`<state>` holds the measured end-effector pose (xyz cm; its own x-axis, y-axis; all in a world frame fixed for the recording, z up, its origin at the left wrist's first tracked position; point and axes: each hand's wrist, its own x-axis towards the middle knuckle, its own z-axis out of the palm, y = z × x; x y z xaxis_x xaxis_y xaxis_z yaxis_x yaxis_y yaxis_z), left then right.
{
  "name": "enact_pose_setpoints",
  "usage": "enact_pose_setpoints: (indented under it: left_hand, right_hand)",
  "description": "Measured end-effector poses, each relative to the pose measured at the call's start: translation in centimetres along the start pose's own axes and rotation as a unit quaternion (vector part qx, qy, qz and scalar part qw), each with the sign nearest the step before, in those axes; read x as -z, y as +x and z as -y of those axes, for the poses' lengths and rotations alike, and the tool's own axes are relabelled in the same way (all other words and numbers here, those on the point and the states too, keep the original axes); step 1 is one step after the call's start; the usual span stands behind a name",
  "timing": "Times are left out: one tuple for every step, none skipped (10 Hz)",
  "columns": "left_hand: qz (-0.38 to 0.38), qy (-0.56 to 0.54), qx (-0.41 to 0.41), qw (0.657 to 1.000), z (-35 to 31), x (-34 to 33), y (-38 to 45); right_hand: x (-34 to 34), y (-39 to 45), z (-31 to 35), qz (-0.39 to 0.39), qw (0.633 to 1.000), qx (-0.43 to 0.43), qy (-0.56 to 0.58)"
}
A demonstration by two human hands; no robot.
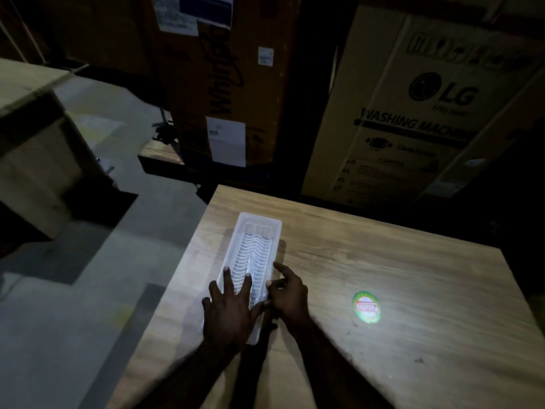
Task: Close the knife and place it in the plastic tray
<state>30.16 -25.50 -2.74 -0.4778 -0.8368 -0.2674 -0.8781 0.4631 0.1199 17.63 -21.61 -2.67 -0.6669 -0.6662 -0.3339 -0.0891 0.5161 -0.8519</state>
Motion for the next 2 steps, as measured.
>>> enact_pose_setpoints:
  left_hand:
    - [0.018,0.002,0.002,1.0,-0.3,1.9,0.1]
    - [0.005,0.021,0.006,1.0,-0.7,3.1,0.2]
  right_hand:
    - [0.0,0.1,-0.3,0.011,1.0,0.001,-0.018]
    - [0.4,0.1,-0.6,0.023,0.999,0.025,-0.04]
